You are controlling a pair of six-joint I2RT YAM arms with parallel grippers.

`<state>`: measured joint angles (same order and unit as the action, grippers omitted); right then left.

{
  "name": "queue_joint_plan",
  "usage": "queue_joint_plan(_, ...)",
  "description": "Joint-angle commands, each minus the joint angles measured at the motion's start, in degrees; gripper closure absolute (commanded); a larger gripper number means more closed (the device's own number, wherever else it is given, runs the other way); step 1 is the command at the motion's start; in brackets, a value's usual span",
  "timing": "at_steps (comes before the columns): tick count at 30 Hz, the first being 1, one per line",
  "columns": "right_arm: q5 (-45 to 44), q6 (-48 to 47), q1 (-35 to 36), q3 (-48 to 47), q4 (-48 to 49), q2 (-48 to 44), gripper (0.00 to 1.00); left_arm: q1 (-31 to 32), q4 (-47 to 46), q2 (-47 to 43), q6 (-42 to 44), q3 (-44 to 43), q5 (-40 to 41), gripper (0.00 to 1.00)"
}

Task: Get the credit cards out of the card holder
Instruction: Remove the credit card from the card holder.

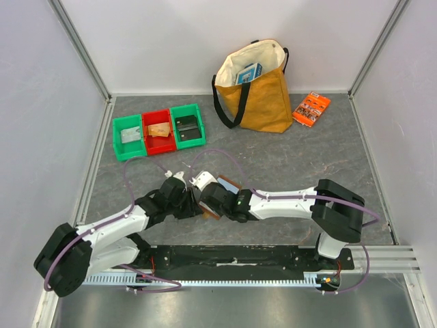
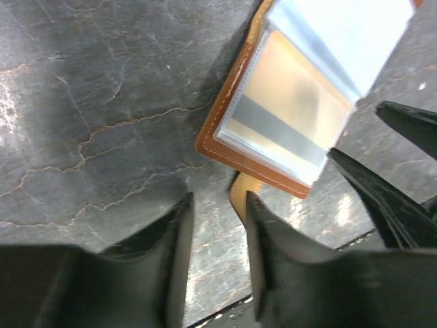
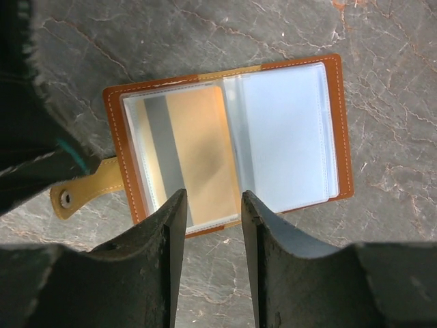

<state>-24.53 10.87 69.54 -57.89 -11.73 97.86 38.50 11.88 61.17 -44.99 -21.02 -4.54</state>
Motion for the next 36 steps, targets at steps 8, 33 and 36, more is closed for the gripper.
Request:
queue_joint_plan(8, 7.1, 1.3, -4.5, 3.6, 4.2, -2.8, 0.54, 0.3, -8.9, -3.3, -10.7, 4.3, 3.6, 0.46)
queue_joint_plan(33, 13.0, 5.5, -7.1, 5.2, 7.9, -5.6, 0.52, -3.5, -1.7, 1.3, 0.9, -9.5, 6.9, 0.52)
queue_joint_plan(36, 15.6, 5.9, -9.0, 6.6, 9.4, -7.5, 0.51, -3.3, 0.9, -3.5, 0.8, -10.8, 4.8, 0.51)
